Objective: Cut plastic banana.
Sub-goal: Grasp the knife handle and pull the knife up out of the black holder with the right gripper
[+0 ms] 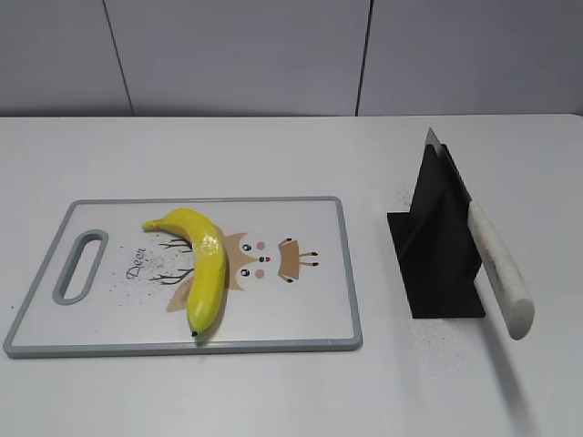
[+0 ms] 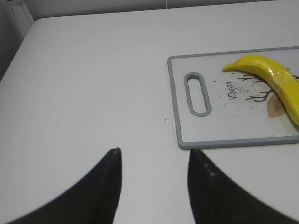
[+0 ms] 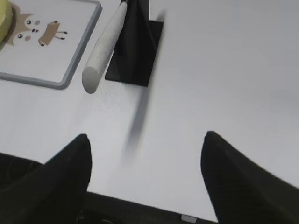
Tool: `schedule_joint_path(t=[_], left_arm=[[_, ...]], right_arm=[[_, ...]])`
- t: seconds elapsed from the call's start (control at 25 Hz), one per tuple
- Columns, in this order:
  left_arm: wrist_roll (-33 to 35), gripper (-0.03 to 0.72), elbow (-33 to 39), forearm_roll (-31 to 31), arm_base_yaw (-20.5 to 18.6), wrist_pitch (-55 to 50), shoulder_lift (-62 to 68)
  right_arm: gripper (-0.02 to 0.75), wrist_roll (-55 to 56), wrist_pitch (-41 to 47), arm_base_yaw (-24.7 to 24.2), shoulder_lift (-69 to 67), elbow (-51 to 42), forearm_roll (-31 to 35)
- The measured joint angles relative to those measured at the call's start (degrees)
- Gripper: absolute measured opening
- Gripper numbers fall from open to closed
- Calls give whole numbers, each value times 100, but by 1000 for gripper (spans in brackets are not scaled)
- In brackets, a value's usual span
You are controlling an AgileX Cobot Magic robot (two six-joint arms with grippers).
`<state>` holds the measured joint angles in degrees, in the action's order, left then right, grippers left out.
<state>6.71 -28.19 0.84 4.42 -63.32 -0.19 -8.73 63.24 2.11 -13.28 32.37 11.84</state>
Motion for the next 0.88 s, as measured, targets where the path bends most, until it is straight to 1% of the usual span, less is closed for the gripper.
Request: schedule_joint_path(t=[0.32,0.6,0.68,0.88], left_arm=[[0,445,0,0,0,0,0],[0,445,0,0,0,0,0],[0,445,0,0,0,1,0],[0,445,0,0,0,6,0]], right_arm=[[552,217,479,0,-1927,939,99],[543,278,624,0,-3316,1473,123],[528,278,599,85,-3699,1603,102],[509,451,563,604,-4688,2022,-72]])
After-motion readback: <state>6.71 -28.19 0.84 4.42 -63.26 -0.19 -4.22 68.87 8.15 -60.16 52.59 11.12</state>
